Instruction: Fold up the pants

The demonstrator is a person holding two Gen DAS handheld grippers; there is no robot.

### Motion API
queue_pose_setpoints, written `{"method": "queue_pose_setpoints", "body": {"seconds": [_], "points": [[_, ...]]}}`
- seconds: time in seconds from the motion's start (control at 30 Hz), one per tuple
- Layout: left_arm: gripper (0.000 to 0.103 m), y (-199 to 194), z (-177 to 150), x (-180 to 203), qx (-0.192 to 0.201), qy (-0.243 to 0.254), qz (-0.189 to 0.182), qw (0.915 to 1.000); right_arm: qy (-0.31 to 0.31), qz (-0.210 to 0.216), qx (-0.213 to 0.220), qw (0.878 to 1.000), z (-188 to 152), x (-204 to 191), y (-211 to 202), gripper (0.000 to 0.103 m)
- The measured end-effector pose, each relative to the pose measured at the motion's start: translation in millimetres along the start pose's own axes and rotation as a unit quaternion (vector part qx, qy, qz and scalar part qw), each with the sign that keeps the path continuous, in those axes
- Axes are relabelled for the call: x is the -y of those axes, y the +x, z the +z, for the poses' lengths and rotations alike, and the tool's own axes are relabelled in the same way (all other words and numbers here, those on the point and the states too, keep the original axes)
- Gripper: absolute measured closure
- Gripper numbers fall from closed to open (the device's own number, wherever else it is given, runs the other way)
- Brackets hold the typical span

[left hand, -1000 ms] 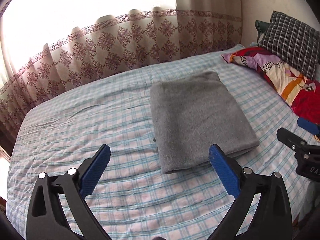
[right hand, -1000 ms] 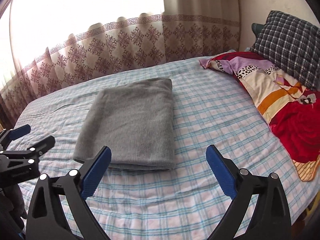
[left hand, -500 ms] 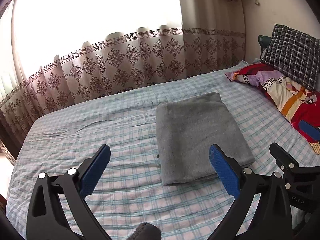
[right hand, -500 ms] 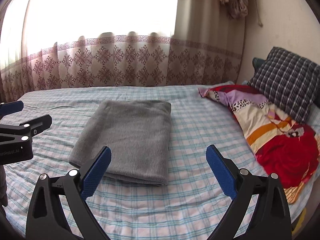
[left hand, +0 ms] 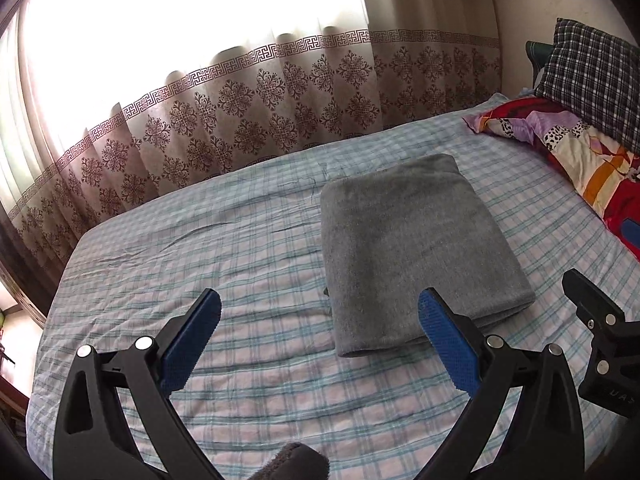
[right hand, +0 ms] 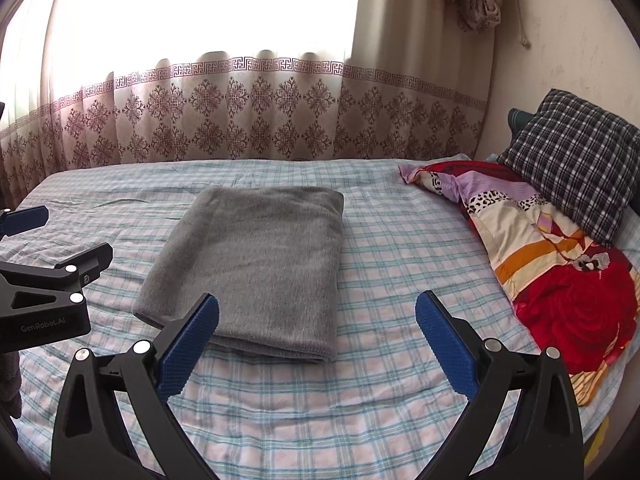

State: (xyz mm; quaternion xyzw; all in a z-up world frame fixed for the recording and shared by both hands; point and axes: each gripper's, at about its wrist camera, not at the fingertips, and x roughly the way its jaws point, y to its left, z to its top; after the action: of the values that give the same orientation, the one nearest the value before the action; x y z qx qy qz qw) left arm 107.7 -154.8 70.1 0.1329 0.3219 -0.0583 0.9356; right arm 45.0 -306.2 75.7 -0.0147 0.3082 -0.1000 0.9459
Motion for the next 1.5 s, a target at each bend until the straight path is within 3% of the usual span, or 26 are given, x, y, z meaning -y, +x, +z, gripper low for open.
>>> {"method": "queue_pose_setpoints", "body": {"seconds": [0.83,1.5], "points": [[0.003,26.8,-8.5,2.2,-0.036,0.008,-0.002,0.9993,-0.002,-0.003,-0.016,1.000,-8.1,-3.4,13.8,0.005],[0.003,28.3,-7.7,2.7,-0.037,0.012,-0.003,0.9992,-0.002,-0.004,-0.022,1.000,-12.1,-5.6,16.6,0.005]]}}
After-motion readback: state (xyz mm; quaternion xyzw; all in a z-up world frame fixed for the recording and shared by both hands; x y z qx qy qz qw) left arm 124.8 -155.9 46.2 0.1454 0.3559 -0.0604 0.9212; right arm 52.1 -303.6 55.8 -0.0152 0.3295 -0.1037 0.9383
